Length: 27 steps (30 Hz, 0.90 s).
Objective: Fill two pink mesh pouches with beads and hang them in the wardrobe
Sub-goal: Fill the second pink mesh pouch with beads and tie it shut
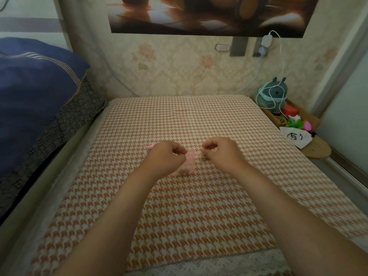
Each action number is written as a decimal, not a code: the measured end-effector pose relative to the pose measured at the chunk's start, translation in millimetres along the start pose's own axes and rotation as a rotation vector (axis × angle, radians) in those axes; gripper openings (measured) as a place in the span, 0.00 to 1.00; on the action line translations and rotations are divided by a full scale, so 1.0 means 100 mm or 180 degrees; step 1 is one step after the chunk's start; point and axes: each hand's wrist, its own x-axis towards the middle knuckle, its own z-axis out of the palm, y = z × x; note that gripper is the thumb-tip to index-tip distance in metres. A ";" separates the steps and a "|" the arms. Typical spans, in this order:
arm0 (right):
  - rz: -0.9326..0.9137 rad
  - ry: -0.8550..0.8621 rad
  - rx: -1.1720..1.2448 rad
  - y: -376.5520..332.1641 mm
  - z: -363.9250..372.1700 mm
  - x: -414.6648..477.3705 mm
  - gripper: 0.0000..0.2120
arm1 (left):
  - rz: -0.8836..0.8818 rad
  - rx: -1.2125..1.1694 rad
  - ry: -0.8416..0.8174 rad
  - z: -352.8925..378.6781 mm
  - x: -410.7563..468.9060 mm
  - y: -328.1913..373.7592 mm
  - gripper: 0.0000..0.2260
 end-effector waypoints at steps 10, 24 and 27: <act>-0.0916 -0.0235 -0.0315 -0.40 0.00 -0.16 0.08 | 0.0135 -0.0192 -0.0071 0.01 -0.01 -0.02 0.09; -0.0847 -0.0859 -0.0755 -0.32 -0.09 -0.10 0.07 | 0.0135 -0.0121 -0.0052 0.04 0.05 -0.06 0.10; -0.0739 -0.0921 -0.0309 -0.30 -0.15 -0.06 0.11 | 0.0170 -0.0153 -0.0084 0.05 0.04 -0.02 0.09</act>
